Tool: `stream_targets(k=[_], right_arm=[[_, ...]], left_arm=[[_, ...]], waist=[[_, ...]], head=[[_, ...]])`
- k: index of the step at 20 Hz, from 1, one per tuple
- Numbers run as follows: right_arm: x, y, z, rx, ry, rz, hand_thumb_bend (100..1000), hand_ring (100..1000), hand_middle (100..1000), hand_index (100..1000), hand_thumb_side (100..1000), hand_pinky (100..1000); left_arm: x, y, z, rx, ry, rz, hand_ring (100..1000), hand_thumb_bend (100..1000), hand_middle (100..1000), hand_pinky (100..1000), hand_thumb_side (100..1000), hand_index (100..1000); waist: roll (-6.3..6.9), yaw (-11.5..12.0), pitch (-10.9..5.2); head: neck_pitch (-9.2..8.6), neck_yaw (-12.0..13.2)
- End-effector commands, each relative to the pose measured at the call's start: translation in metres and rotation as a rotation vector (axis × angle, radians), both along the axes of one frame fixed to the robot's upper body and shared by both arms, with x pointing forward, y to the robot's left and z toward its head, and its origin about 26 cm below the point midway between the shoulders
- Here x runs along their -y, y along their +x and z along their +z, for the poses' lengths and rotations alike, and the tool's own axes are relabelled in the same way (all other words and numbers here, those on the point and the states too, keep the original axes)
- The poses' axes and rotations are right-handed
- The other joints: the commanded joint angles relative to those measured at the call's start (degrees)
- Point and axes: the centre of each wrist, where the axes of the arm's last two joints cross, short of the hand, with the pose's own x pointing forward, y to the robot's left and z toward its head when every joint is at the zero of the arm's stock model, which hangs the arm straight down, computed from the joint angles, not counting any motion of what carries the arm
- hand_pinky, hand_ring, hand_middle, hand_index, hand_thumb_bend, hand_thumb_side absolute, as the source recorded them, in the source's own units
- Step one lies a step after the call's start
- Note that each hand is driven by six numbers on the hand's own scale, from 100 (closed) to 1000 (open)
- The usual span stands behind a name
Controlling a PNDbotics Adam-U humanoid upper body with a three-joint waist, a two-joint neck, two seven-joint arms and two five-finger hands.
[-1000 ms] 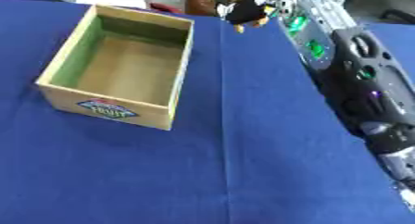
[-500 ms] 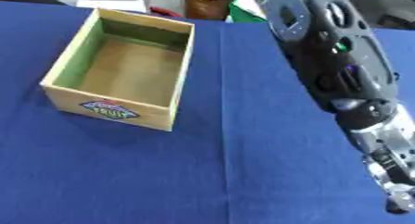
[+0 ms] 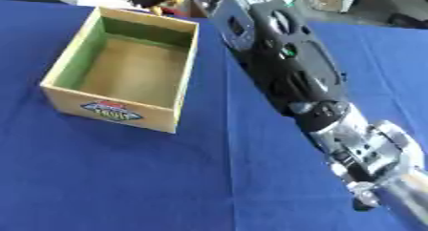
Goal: Pick up objects on the table and place them in the box.
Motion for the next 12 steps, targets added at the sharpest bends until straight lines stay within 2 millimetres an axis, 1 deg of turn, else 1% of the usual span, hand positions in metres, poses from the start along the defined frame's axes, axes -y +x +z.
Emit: stream_targets(k=[1,7,12], right_arm=[[-0.011,0.001,-0.002,-0.004,-0.018,0.022,100,616,455,486,473,695],[-0.02,0.015,-0.033,-0.091,-0.049,0.017,100,619,455,486,466,693],[-0.024,0.025,-0.05,-0.143,-0.105,0.008,100,626,460,482,468,690]], left_arm=[[0.0,-0.001,0.009,0.026,0.019,-0.012,601,100,566,580,711,774],[0.001,-0.001,0.009,0.026,0.018,-0.019,601,100,566,580,711,774],[0.002,-0.001,0.009,0.023,0.021,-0.022,600,100,565,581,710,774]], waist=[[0.42,0.16,-1.06],[0.42,0.28,-0.92],[0.31,0.47,-0.84]], head=[[0.16,-0.62],[0.27,-1.7],[0.4,-2.32]])
